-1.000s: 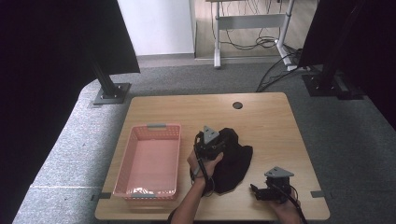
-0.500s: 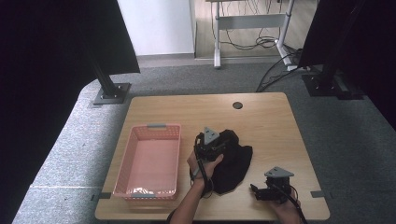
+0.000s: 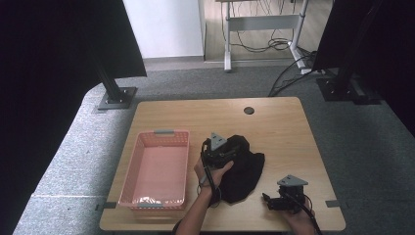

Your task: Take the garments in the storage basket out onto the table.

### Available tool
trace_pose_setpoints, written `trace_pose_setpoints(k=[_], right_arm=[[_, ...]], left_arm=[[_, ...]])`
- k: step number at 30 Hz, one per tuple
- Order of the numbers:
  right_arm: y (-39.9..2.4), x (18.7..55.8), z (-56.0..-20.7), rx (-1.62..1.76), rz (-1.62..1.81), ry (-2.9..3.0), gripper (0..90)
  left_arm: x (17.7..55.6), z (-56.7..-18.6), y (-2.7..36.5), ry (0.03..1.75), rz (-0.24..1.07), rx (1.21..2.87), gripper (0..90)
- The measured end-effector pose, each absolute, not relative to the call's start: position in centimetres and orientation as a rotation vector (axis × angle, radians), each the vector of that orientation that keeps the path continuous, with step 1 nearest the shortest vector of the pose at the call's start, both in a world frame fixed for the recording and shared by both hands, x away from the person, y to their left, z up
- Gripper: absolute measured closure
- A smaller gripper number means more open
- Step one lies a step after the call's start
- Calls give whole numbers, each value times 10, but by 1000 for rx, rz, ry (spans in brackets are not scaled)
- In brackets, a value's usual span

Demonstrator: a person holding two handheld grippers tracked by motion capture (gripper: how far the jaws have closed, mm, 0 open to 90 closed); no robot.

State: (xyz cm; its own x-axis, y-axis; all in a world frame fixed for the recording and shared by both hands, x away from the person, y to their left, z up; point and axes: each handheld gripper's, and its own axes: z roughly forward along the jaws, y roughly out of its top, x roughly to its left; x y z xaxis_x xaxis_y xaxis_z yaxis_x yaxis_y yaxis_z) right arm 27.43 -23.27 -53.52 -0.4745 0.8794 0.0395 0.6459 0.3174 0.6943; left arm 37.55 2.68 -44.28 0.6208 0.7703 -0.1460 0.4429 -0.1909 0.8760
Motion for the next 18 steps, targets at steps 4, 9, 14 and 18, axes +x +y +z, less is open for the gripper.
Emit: trace_pose_setpoints(k=[4,9,14,18], right_arm=[[-233,274,-535,1363,937,2243,44],[-233,274,-535,1363,937,2243,44],[-233,274,-535,1363,937,2243,44],[-233,274,-535,1363,937,2243,43]], left_arm=[[376,-442,28,995,398,1856,439],[374,-439,25,993,435,1917,369],[373,-438,29,1018,440,1881,317],[371,-437,33,1026,435,1858,297]])
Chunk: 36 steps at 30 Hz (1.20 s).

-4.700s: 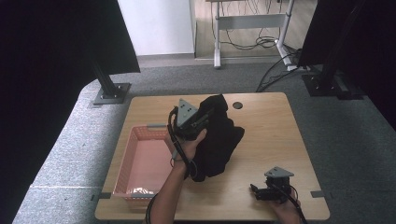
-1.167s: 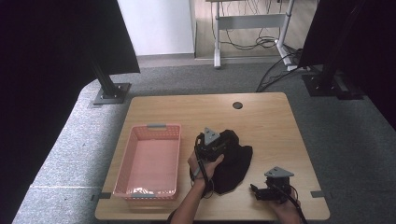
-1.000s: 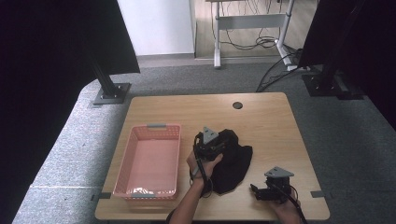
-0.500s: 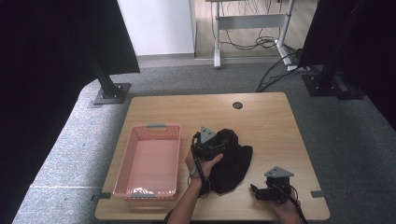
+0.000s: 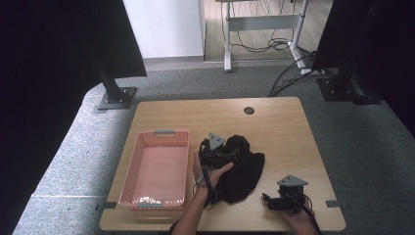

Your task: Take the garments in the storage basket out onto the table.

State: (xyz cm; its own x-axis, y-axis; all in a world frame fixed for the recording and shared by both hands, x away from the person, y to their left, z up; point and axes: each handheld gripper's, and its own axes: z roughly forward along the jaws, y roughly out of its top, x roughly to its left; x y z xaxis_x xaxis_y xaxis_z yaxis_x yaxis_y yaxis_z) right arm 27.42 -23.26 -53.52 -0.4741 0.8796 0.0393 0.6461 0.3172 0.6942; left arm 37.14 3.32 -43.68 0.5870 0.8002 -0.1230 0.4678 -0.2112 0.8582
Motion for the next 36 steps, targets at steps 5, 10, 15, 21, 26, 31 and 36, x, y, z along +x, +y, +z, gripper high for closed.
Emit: trace_pose_setpoints(k=[5,10,15,21,26,31,36], right_arm=[[-233,274,-535,1363,937,2244,44],[-233,274,-535,1362,937,2244,44],[-233,274,-535,1363,938,2243,44],[-232,274,-535,1364,937,2244,44],[-233,274,-535,1362,937,2245,43],[-233,274,-535,1361,937,2246,43],[-233,274,-535,1361,937,2246,43]], left_arm=[[369,-436,35,1025,442,1840,290],[365,-433,33,1011,459,1842,295],[359,-424,34,974,471,1851,306],[355,-417,38,946,481,1850,303],[350,-420,48,943,480,1852,298],[342,-420,61,936,473,1852,297],[334,-420,76,932,396,1814,299]])
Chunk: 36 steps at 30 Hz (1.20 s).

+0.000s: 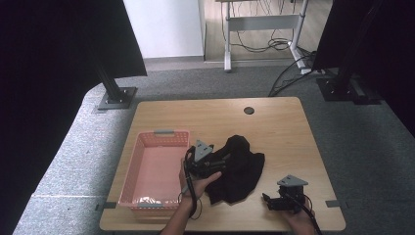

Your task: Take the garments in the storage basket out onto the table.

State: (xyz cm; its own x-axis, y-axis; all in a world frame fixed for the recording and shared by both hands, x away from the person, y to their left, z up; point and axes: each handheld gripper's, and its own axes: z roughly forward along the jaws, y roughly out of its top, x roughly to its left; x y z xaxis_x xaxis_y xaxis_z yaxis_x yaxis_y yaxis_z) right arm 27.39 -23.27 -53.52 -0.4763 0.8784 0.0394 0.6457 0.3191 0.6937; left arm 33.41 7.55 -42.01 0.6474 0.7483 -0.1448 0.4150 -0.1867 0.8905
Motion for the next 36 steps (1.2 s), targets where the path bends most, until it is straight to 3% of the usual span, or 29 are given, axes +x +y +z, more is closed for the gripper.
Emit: trace_pose_setpoints(k=[36], right_arm=[[-233,274,-535,1364,936,2243,44]], left_arm=[[272,-438,205,1013,503,1863,294]])
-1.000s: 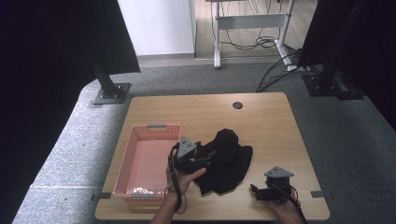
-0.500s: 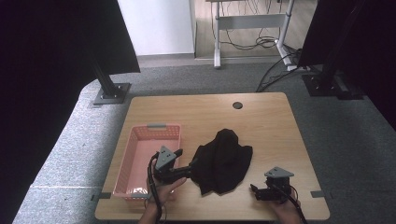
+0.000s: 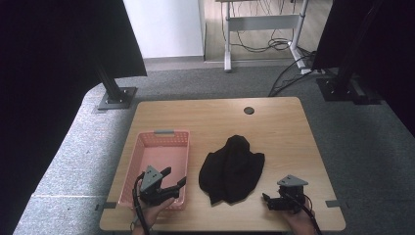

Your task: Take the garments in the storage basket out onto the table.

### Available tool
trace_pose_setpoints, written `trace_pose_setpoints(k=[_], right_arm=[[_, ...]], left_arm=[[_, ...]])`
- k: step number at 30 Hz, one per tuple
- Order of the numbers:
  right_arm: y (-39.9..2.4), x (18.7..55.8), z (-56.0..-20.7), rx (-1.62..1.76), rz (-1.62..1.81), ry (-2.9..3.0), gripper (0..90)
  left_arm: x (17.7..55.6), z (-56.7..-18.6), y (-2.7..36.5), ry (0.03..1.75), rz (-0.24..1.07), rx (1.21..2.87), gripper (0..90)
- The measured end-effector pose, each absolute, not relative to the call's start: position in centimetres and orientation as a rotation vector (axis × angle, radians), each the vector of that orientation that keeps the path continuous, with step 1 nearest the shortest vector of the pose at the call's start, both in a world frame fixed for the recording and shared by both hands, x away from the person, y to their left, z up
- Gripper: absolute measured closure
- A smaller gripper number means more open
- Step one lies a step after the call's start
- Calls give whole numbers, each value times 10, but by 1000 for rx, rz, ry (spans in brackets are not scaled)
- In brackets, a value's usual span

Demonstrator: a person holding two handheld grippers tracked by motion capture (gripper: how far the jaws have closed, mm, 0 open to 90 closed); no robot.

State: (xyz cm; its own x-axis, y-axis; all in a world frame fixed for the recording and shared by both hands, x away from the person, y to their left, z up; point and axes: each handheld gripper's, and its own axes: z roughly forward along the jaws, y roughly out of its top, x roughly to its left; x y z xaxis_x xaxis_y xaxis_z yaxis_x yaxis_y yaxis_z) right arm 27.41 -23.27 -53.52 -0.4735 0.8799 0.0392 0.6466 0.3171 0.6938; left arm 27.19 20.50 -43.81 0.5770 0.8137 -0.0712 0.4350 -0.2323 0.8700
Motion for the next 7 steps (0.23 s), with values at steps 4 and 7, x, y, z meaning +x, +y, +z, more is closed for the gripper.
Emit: trace_pose_setpoints(k=[4,7], right_arm=[[-233,274,-535,1364,936,2243,43],[-233,274,-535,1365,936,2243,43]], left_arm=[[271,-444,213,1045,492,1848,295],[270,-445,213,1040,490,1853,294]])
